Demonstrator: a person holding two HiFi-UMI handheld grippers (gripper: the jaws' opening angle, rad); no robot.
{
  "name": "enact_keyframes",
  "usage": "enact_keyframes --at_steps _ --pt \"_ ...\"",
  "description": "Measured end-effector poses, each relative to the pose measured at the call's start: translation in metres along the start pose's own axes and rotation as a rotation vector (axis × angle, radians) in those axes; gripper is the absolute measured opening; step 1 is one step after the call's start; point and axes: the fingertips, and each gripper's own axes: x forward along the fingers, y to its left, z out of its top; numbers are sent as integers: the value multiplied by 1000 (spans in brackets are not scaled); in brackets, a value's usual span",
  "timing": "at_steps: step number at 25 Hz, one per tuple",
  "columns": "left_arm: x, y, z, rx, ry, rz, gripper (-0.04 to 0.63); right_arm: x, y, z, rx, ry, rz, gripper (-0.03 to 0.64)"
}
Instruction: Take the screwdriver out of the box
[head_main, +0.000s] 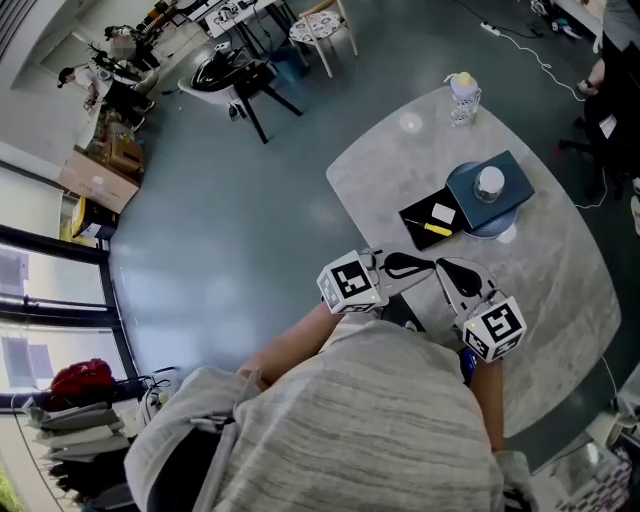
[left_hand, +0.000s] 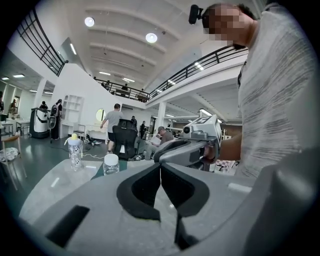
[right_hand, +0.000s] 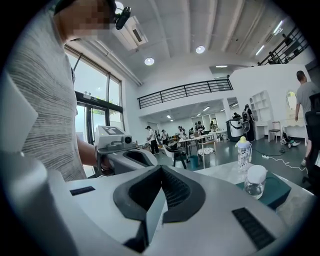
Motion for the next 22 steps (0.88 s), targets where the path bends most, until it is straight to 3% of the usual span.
enact_keyframes --at_steps 6,13,22 --pt "-14 39 -13 10 29 -43 17 41 -15 -4 7 52 -34 9" --pt "-32 79 -36 -36 42 -72 17 90 -27 -17 11 143 -36 9" --pt "-40 106 -81 -78 97 -84 17 128 -36 -55 -10 330 -20 9"
